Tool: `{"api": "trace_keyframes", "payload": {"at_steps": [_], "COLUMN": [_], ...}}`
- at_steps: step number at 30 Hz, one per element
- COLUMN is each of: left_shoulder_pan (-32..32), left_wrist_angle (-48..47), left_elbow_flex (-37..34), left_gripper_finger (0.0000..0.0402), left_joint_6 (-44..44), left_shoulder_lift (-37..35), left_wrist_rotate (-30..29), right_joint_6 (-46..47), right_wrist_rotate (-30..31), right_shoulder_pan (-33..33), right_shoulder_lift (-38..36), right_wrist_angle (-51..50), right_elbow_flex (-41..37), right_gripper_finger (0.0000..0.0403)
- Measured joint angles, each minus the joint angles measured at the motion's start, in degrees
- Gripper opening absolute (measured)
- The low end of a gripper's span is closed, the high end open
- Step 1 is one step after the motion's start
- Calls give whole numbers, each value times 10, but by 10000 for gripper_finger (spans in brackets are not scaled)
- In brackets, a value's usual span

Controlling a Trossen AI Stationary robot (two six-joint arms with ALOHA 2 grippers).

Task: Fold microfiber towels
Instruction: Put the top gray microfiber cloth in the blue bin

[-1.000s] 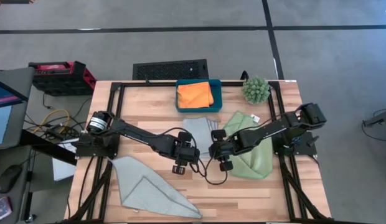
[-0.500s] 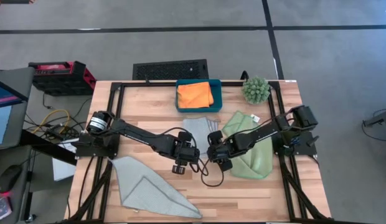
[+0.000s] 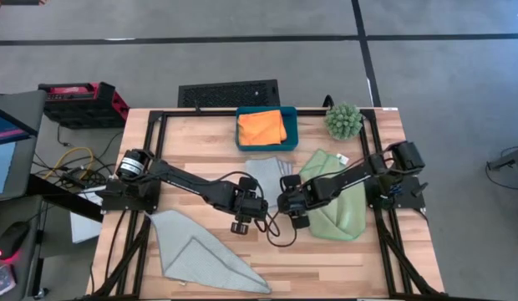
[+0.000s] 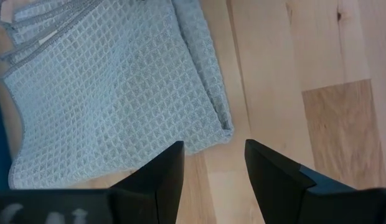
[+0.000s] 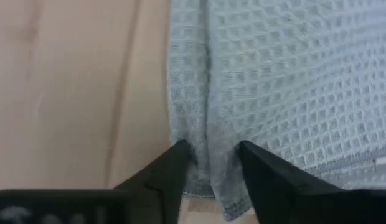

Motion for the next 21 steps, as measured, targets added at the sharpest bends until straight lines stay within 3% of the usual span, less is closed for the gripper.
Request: {"api": "trace_keyframes", "payload": {"at_steps": [9, 15, 21], "left_shoulder_pan": [-5, -5, -5], "left_wrist_angle": [9, 6, 22], "left_elbow_flex": [0, 0, 0], "left_gripper_finger": [163, 163, 163], "left_joint_6": [22, 12, 0], "left_shoulder_lift": [5, 5, 9], "left_wrist_rotate": [0, -2, -40], "right_joint_6": [10, 9, 11], "right_wrist_rotate": [1, -11, -11], "right_shoulder_pan": [-5, -6, -25], "right_shoulder_lift": [1, -31, -86], "right_wrist_angle": [4, -8, -7], "right_elbow_flex": [-2, -5, -4], "right_gripper_finger": [16, 14, 11]}}
